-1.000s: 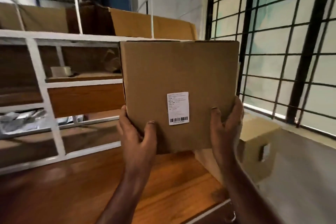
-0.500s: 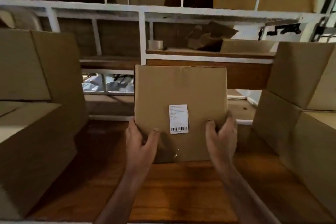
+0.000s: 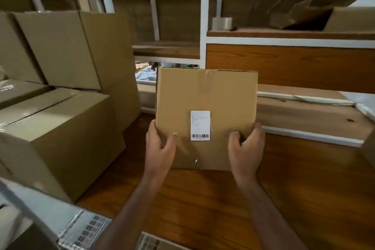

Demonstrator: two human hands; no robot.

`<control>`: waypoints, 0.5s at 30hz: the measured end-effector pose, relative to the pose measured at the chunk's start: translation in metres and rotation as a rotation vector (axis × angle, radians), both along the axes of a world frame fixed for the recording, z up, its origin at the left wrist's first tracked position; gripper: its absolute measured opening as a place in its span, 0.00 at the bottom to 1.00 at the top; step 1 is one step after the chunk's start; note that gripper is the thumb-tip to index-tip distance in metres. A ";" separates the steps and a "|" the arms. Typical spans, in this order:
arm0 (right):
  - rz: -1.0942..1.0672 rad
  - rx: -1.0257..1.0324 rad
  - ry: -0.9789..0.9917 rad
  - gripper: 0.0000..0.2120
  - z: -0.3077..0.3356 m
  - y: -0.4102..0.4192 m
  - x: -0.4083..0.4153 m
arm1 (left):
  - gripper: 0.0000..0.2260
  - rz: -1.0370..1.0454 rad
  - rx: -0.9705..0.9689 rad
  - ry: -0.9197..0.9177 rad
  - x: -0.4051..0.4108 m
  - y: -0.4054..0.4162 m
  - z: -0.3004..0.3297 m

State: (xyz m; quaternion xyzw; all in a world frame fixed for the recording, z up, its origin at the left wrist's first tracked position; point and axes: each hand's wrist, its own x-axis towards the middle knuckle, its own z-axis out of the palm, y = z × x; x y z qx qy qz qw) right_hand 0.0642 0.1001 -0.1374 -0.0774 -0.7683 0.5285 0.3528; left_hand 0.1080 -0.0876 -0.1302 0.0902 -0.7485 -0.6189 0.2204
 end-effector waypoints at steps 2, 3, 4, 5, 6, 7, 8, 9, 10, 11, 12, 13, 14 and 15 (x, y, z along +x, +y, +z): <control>0.011 -0.021 -0.005 0.28 -0.005 -0.005 -0.005 | 0.36 -0.009 0.000 -0.007 -0.007 -0.006 -0.005; 0.020 -0.025 0.000 0.28 -0.007 -0.009 -0.007 | 0.37 -0.016 0.006 -0.009 -0.011 -0.011 -0.009; 0.028 -0.027 0.002 0.27 -0.010 -0.012 -0.009 | 0.38 -0.024 0.013 -0.014 -0.015 -0.016 -0.012; 0.034 -0.027 0.001 0.27 -0.014 -0.016 -0.011 | 0.38 -0.035 0.017 -0.017 -0.018 -0.022 -0.015; 0.034 -0.022 -0.002 0.26 -0.018 -0.021 -0.012 | 0.39 -0.042 0.019 -0.021 -0.022 -0.028 -0.019; 0.034 -0.016 -0.004 0.25 -0.022 -0.026 -0.013 | 0.39 -0.051 0.024 -0.023 -0.025 -0.035 -0.022; 0.040 -0.009 -0.007 0.26 -0.025 -0.031 -0.013 | 0.38 -0.059 0.033 -0.025 -0.027 -0.041 -0.024; 0.047 -0.002 -0.006 0.26 -0.028 -0.037 -0.013 | 0.35 -0.069 0.043 -0.030 -0.029 -0.047 -0.026; 0.050 0.008 -0.003 0.27 -0.031 -0.042 -0.014 | 0.32 -0.082 0.053 -0.038 -0.031 -0.054 -0.028; 0.052 0.020 -0.001 0.28 -0.033 -0.048 -0.014 | 0.29 -0.092 0.060 -0.041 -0.033 -0.061 -0.030; 0.054 0.032 -0.001 0.30 -0.034 -0.053 -0.015 | 0.27 -0.095 0.061 -0.043 -0.035 -0.068 -0.033; 0.057 0.047 0.001 0.31 -0.036 -0.059 -0.016 | 0.27 -0.097 0.058 -0.042 -0.038 -0.075 -0.037; 0.062 0.063 0.004 0.31 -0.037 -0.063 -0.016 | 0.27 -0.101 0.053 -0.043 -0.040 -0.082 -0.041; 0.065 0.077 0.006 0.30 -0.039 -0.067 -0.017 | 0.28 -0.108 0.053 -0.044 -0.042 -0.088 -0.044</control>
